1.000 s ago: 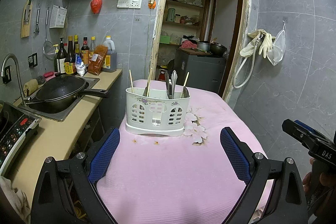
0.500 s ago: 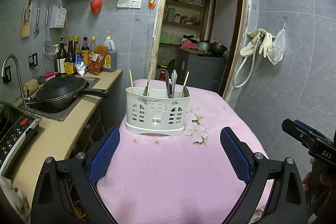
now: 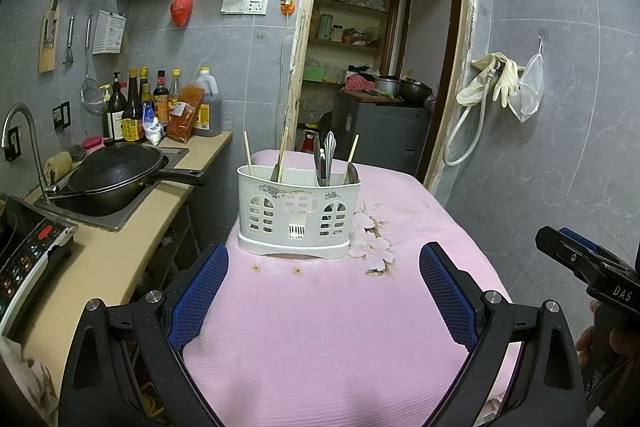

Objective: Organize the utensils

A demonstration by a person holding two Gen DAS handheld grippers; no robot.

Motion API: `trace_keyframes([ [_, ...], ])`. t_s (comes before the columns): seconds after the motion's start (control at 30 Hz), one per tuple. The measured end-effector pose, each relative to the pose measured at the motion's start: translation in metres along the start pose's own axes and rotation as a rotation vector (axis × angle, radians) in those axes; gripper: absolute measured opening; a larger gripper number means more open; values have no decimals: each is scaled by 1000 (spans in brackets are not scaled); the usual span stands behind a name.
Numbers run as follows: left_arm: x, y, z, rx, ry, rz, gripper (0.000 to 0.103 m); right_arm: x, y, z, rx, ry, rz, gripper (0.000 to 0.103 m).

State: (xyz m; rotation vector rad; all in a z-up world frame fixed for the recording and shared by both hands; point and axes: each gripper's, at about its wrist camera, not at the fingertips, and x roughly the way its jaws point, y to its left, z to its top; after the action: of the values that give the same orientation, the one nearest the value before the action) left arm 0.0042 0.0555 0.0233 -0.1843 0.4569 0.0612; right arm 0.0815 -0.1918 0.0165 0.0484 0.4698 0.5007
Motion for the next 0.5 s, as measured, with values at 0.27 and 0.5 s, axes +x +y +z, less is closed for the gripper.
trace_keyframes([
  [0.27, -1, 2, -3, 14, -9, 12, 94, -2, 5, -7, 2, 4, 2, 103],
  [0.5, 4, 2, -4, 27, -4, 72, 94, -3, 7, -13, 4, 11, 2, 103],
])
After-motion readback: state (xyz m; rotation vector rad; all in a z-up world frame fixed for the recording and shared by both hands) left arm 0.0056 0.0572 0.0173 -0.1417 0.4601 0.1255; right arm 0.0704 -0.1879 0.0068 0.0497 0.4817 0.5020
